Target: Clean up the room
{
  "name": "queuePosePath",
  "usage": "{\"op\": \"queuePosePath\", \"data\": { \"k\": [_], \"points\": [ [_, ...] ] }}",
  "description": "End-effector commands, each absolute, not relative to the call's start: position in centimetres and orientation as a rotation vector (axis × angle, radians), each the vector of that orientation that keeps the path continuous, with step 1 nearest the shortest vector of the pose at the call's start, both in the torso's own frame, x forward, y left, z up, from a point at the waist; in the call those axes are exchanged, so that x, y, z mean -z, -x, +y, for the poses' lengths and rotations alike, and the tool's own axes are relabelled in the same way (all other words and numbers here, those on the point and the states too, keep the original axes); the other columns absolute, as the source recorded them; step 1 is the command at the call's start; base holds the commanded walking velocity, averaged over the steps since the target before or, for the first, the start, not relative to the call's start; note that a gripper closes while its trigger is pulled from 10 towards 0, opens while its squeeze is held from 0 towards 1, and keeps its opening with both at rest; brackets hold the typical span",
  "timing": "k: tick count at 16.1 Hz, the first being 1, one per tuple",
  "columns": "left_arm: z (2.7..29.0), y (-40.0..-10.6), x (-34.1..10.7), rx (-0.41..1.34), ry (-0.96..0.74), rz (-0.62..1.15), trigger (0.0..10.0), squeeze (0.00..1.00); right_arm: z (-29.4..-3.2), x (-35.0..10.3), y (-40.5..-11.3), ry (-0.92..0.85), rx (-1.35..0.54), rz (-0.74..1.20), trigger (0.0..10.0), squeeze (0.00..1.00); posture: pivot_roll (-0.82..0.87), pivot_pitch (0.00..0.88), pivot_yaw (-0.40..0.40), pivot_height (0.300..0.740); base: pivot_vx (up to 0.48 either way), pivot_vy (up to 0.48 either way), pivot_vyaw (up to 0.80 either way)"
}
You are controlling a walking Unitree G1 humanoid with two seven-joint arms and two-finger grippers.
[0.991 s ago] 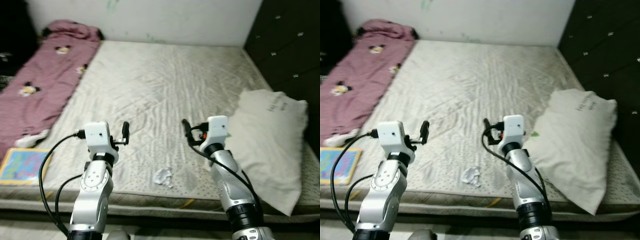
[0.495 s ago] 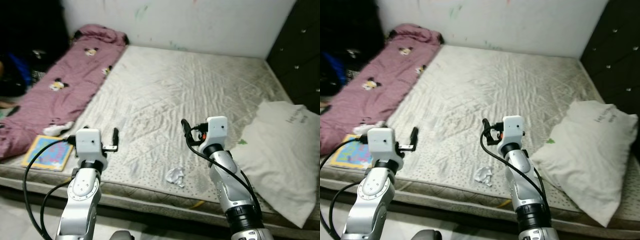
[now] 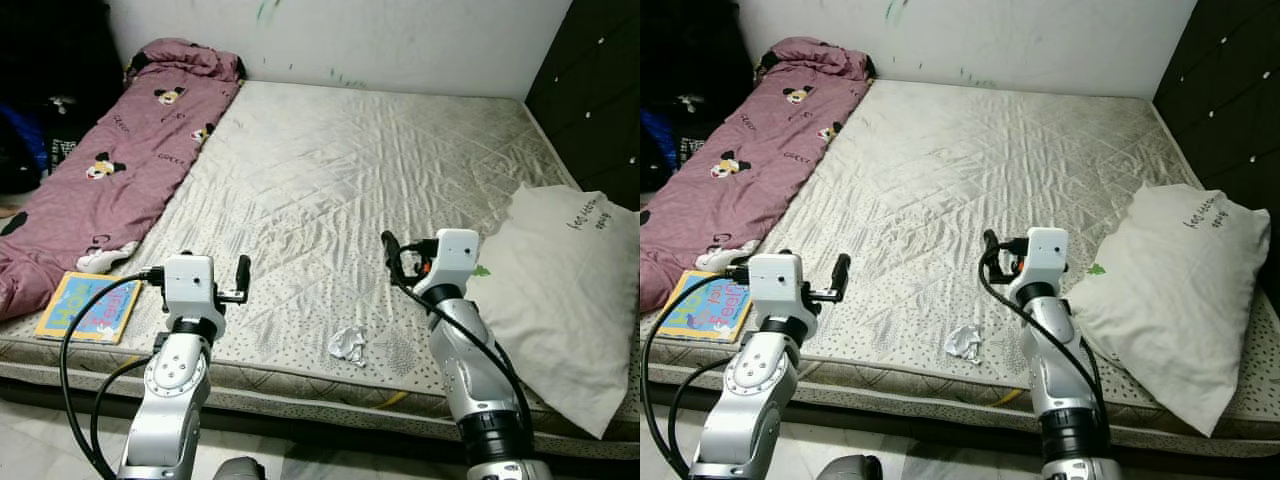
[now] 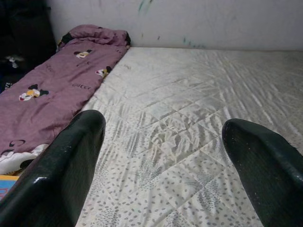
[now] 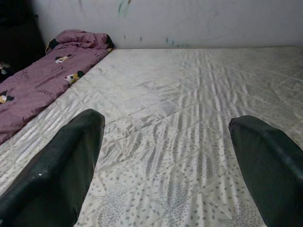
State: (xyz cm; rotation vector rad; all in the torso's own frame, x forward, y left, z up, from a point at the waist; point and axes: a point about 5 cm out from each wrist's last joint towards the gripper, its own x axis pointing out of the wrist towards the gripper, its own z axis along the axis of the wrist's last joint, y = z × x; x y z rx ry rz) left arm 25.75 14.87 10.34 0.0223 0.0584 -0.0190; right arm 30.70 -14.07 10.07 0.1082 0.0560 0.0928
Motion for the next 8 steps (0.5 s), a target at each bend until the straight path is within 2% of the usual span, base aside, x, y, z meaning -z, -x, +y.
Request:
{"op": "queuePosePath", "data": {
  "k": [1, 5, 8],
  "points": [
    [15.01, -25.81, -10.6, 0.015, -0.008, 0.056, 10.0, 0.0, -14.01, -10.24, -30.52, -0.117, -0.092, 0.055, 10.0, 0.0, 0.05, 0.011, -0.023, 0.74, 0.0, 0.0, 0.0],
    [15.03, -25.82, -10.55, 0.017, 0.001, 0.062, 10.0, 0.0, -13.96, -10.23, -30.48, -0.122, -0.101, 0.06, 10.0, 0.0, 0.05, 0.011, -0.023, 0.74, 0.0, 0.0, 0.0],
    [14.97, -25.86, -10.59, 0.018, 0.004, 0.063, 10.0, 0.0, -13.87, -10.27, -30.45, -0.124, -0.11, 0.062, 10.0, 0.0, 0.05, 0.017, -0.023, 0.705, 0.0, 0.0, 0.0]
  ]
}}
